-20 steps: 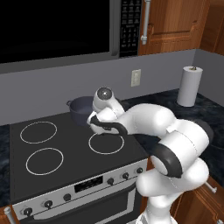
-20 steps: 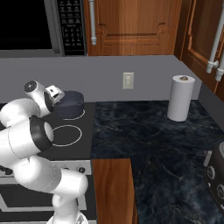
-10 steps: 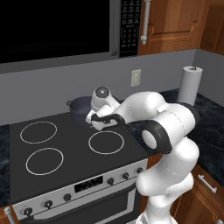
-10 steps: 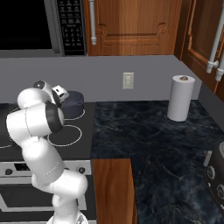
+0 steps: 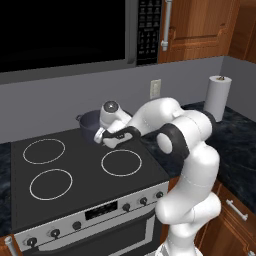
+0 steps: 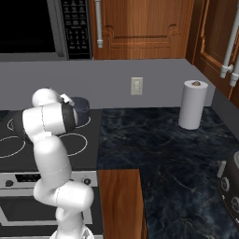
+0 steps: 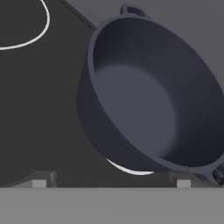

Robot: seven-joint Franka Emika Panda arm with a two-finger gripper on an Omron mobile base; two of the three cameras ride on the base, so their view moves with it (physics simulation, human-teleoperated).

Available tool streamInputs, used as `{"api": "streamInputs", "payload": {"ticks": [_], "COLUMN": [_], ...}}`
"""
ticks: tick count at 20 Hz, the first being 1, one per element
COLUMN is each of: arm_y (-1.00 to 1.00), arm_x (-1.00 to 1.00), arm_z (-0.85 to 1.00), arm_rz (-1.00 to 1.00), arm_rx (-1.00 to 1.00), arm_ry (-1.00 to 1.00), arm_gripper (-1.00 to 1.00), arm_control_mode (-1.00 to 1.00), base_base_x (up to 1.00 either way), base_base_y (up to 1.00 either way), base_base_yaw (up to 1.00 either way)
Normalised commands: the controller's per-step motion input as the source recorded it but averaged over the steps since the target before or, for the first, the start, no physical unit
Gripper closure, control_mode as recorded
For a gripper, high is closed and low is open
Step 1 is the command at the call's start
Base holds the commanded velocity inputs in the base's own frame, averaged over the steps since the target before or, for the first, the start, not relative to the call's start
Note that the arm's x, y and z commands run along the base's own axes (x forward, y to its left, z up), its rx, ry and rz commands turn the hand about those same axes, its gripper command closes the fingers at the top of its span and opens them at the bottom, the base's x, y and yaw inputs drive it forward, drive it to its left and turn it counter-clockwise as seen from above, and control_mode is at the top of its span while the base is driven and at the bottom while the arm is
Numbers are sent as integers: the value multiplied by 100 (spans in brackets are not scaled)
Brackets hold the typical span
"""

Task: Move the pot and pan from the stove into the sink.

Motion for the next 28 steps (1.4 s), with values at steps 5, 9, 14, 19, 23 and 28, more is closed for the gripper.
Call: {"api": "streamInputs", "payload": {"ticks": [5, 9, 14, 19, 23, 28], "arm_y": [2, 1, 3, 5, 4, 8], "arm_x": [5, 25, 40, 31, 19, 27], "arm_z": [-5, 0, -5, -11, -6, -14], "arm_rz": [0, 0, 0, 0, 0, 0], "arm_rx": [0, 0, 0, 0, -2, -3], "arm_ry": [0, 0, 0, 0, 0, 0], "arm_gripper": [-100, -100, -100, -100, -100, -100], "arm_control_mode": [-100, -100, -100, -100, -100, -100], "base_base_x": [0, 0, 0, 0, 0, 0], "base_base_y": [0, 0, 0, 0, 0, 0], "base_base_yaw": [0, 0, 0, 0, 0, 0]}}
